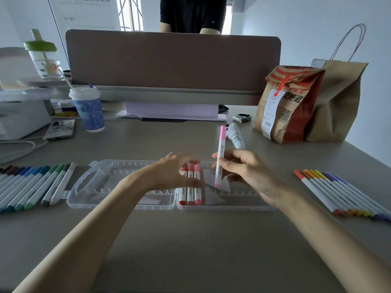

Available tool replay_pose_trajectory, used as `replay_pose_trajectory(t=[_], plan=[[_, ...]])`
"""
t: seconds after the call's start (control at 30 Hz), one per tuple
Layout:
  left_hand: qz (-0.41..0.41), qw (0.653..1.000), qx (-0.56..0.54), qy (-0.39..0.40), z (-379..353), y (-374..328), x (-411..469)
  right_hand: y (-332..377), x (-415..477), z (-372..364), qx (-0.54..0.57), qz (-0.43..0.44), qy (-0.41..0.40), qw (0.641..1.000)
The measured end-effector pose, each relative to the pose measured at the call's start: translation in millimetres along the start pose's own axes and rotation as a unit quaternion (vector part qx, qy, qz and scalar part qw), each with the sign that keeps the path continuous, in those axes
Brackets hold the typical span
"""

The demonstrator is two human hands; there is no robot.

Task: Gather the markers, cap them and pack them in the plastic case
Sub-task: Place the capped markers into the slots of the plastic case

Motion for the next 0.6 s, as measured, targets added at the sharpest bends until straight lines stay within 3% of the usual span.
replay_pose_trajectory(t=[0.1,0.27,0.43,0.5,0.6], plan=[[0.011,0.997,0.039,0.069,-6,1,-7,1,0,0,0.009,-0.003,0.000,1.000],[0.012,0.998,-0.002,0.061,-9,1,-5,-6,2,-3,-0.029,0.003,0.013,0.999],[-0.019,0.997,0.029,0.073,-12,5,-4,-12,-1,-13,-0.065,-0.001,0.028,0.998],[-0.030,0.996,0.065,0.057,-11,7,-2,-13,-1,-13,-0.096,0.008,0.018,0.995],[-0.060,0.991,0.104,-0.054,2,13,5,-13,0,-18,-0.114,0.011,0.003,0.993]])
Point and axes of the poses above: each hand's wrist, its own x-axis towards the middle knuckle, its own z-axis out of the back of the hand, y = z × x, the point moved 6 cm from there along x, towards the middle knuckle, and after that the axes turned 15 degrees about -y, right-handed, at the moved point
